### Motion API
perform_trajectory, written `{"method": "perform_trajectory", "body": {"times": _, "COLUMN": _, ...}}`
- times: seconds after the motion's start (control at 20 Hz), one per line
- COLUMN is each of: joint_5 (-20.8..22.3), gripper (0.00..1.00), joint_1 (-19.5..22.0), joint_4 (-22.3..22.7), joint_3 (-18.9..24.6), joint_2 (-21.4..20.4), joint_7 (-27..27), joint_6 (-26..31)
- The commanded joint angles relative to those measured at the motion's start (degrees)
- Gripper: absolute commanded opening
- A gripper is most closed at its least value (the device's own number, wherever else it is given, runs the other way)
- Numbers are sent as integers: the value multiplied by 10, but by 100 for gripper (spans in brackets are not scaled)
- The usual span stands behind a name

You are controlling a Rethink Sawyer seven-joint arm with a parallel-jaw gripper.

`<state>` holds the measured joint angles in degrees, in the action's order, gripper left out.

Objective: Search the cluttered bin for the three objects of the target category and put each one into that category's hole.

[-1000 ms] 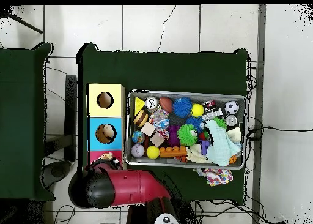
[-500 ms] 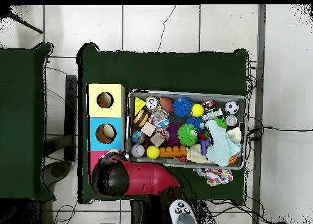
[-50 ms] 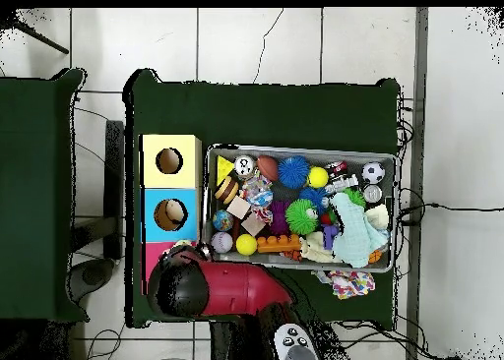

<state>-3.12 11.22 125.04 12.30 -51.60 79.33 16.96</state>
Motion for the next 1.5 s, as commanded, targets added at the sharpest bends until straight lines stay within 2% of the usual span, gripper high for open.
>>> {"method": "perform_trajectory", "body": {"times": 0.05, "joint_5": -4, "gripper": 0, "joint_1": -31, "joint_4": 36, "joint_3": 29, "joint_2": -10, "joint_7": 126, "joint_6": -42}}
{"method": "perform_trajectory", "body": {"times": 0.35, "joint_5": -39, "gripper": 0, "joint_1": -66, "joint_4": 35, "joint_3": 35, "joint_2": -17, "joint_7": 153, "joint_6": -42}}
{"method": "perform_trajectory", "body": {"times": 0.65, "joint_5": -46, "gripper": 0, "joint_1": -81, "joint_4": 35, "joint_3": 24, "joint_2": -3, "joint_7": 152, "joint_6": -60}}
{"method": "perform_trajectory", "body": {"times": 1.0, "joint_5": -15, "gripper": 0, "joint_1": -63, "joint_4": 23, "joint_3": -5, "joint_2": 38, "joint_7": 120, "joint_6": -80}}
{"method": "perform_trajectory", "body": {"times": 1.25, "joint_5": -1, "gripper": 0, "joint_1": -44, "joint_4": 25, "joint_3": -19, "joint_2": 29, "joint_7": 97, "joint_6": -55}}
{"method": "perform_trajectory", "body": {"times": 1.5, "joint_5": 10, "gripper": 0, "joint_1": -27, "joint_4": 45, "joint_3": -15, "joint_2": 7, "joint_7": 83, "joint_6": -41}}
